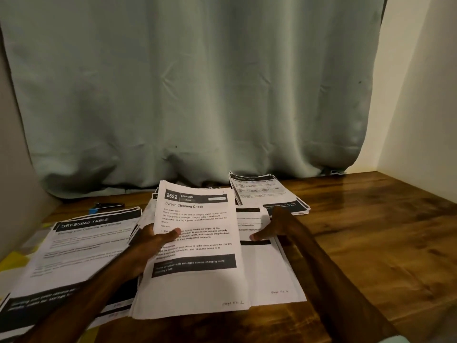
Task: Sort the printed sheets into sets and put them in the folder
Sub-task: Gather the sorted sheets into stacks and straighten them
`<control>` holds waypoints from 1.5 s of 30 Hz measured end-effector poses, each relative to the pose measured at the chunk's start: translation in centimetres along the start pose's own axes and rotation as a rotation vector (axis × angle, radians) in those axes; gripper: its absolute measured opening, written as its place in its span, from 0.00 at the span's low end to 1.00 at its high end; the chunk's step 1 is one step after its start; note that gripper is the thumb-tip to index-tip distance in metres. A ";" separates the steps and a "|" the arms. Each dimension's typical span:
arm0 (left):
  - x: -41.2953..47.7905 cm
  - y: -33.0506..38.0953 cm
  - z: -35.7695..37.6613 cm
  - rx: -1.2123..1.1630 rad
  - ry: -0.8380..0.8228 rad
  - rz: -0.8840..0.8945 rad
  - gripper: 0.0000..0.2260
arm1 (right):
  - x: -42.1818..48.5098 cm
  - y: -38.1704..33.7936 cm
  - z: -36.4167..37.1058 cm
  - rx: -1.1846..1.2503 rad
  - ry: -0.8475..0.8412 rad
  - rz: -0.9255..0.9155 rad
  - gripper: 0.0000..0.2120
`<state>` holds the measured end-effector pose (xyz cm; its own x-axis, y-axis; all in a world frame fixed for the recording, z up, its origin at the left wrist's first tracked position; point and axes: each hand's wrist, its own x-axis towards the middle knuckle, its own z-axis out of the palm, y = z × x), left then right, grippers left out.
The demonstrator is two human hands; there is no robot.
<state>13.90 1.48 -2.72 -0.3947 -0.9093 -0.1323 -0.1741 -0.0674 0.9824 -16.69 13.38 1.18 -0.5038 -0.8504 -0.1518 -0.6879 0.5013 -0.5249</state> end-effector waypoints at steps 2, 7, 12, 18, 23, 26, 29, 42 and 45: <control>0.0 -0.1 0.1 0.017 0.021 0.001 0.11 | 0.3 -0.1 -0.1 -0.016 0.000 -0.003 0.46; 0.3 -0.3 0.2 0.076 0.042 0.011 0.13 | 1.1 1.2 -0.2 0.057 -0.036 -0.063 0.39; 0.1 -0.3 0.3 0.058 0.012 0.029 0.08 | 1.9 2.0 0.6 0.161 0.003 -0.115 0.44; -0.2 -0.1 0.5 0.071 0.015 0.041 0.08 | 2.3 2.6 1.1 0.111 -0.002 -0.088 0.42; -0.2 -0.2 0.5 0.069 0.020 0.041 0.07 | 2.2 3.1 1.6 0.124 0.039 -0.126 0.40; -0.2 -0.1 0.4 0.047 0.038 0.030 0.08 | 2.4 3.4 1.6 0.243 0.153 -0.234 0.19; 0.0 -0.2 0.1 0.001 0.055 0.030 0.10 | 2.3 3.1 1.8 0.393 0.300 -0.295 0.14; -0.6 0.3 -0.2 -0.101 0.071 0.091 0.27 | 3.0 3.7 0.5 0.673 0.294 -0.279 0.15; -0.5 -0.2 -0.4 -0.097 0.068 0.082 0.37 | 3.5 4.6 1.3 0.408 0.281 -0.225 0.12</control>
<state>14.48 1.81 -2.82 -0.3414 -0.9389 -0.0446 -0.0543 -0.0276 0.9981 -20.94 12.46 -2.83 -0.5260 -0.8261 0.2021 -0.5647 0.1616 -0.8093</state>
